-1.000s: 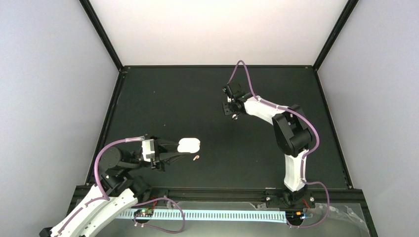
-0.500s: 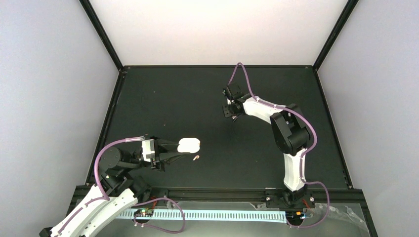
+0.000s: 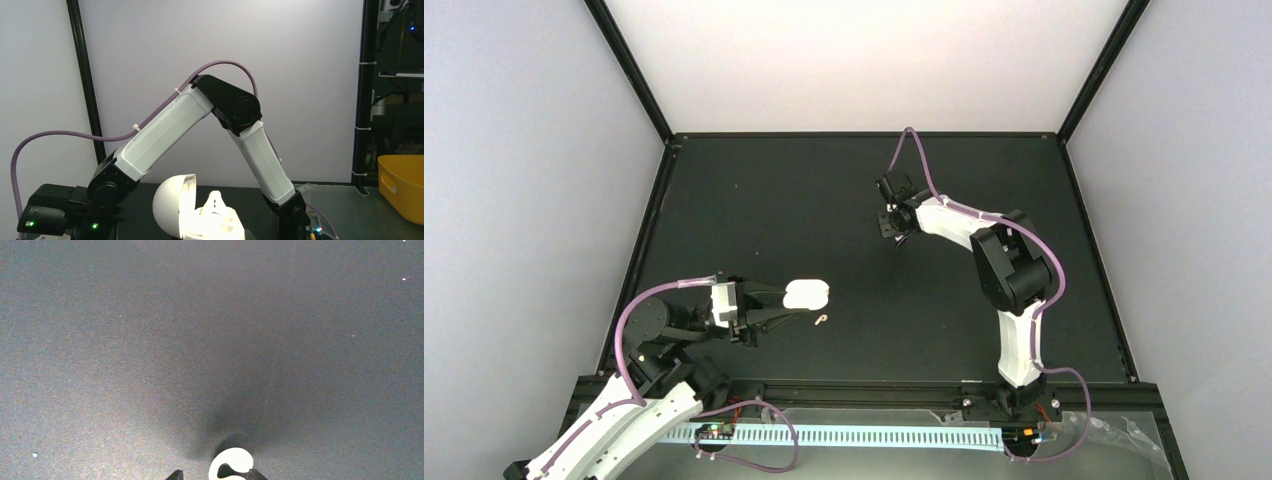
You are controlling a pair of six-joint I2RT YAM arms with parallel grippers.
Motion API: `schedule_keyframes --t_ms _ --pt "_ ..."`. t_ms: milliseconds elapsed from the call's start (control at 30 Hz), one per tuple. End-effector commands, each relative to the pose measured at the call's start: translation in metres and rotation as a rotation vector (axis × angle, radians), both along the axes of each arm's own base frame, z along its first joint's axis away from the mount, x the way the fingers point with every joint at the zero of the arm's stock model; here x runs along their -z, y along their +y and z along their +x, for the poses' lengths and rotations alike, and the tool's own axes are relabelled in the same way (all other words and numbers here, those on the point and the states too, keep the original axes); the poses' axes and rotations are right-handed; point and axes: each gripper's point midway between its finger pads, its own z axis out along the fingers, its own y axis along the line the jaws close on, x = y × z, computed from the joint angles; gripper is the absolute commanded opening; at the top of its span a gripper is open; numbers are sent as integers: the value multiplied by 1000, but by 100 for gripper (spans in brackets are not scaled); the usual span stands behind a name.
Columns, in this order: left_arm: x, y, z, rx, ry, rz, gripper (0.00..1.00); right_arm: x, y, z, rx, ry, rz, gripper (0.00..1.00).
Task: Insert the wireless bluetooth earbuds into the charging case
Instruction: Pick up the earbud from the center of the board.
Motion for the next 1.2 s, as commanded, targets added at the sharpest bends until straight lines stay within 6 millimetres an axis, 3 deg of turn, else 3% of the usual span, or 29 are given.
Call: schedule_keyframes --t_ms 0,233,367,467,767,1167 --pt "-10 3 -3 4 -32 -22 2 8 -9 1 31 3 -43 32" --pt "-10 3 -3 4 -31 -23 2 3 -8 1 28 -14 -28 31" --pt "-11 3 -4 7 -31 -24 2 -27 5 4 4 -80 57 36" --pt "-11 2 -4 9 -32 -24 2 -34 15 4 -21 -80 84 38" --pt "-10 2 -4 11 -30 -22 2 -20 26 4 -36 -34 83 38" --pt "-10 3 -4 8 -32 -24 1 9 9 -1 10 8 -8 37"
